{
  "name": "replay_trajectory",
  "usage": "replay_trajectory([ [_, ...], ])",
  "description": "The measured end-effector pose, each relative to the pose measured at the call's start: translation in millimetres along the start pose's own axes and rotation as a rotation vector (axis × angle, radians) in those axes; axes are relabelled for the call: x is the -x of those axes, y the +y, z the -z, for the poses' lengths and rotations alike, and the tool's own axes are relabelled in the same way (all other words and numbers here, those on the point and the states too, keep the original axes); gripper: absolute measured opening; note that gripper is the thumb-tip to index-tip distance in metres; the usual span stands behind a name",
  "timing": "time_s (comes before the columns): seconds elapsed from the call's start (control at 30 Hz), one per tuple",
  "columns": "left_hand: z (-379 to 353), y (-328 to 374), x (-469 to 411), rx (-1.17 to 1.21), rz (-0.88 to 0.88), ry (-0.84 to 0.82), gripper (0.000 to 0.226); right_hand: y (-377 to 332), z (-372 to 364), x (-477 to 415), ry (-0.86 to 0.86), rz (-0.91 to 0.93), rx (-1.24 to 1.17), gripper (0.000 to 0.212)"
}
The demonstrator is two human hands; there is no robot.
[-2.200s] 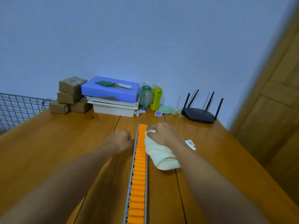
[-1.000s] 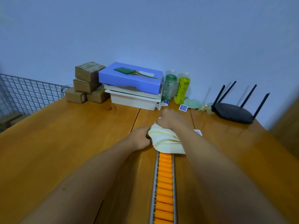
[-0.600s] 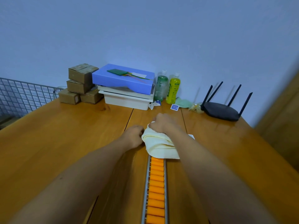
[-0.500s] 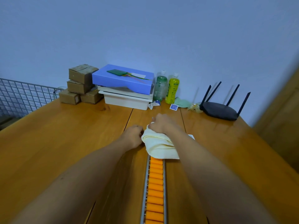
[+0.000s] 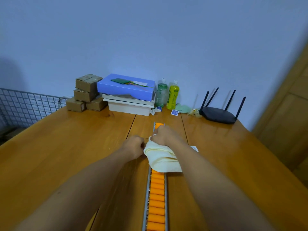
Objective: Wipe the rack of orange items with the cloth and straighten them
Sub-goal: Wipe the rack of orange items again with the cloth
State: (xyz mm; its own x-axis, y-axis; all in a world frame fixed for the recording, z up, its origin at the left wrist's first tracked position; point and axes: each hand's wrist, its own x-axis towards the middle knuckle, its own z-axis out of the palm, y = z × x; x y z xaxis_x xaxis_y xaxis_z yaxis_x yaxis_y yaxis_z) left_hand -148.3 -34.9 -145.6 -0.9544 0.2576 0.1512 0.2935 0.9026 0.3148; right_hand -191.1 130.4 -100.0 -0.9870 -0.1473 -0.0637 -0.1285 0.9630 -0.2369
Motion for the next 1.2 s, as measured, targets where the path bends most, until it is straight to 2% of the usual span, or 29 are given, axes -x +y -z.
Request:
replay_trajectory([
  [0.37,3,16,52,-0.06,-0.037,-0.004,0.008,-13,-6,56,0.011,0.005,0.06,0.039],
  [0.63,9,13,88,-0.07,-0.051,0.0,0.015,-23,-7,90,0.014,0.021,0.177,0.041],
  [1.2,23,39,143,-0.203,-0.051,0.02,0.01,-32,-19,159,0.033,0.029,0.136,0.05],
])
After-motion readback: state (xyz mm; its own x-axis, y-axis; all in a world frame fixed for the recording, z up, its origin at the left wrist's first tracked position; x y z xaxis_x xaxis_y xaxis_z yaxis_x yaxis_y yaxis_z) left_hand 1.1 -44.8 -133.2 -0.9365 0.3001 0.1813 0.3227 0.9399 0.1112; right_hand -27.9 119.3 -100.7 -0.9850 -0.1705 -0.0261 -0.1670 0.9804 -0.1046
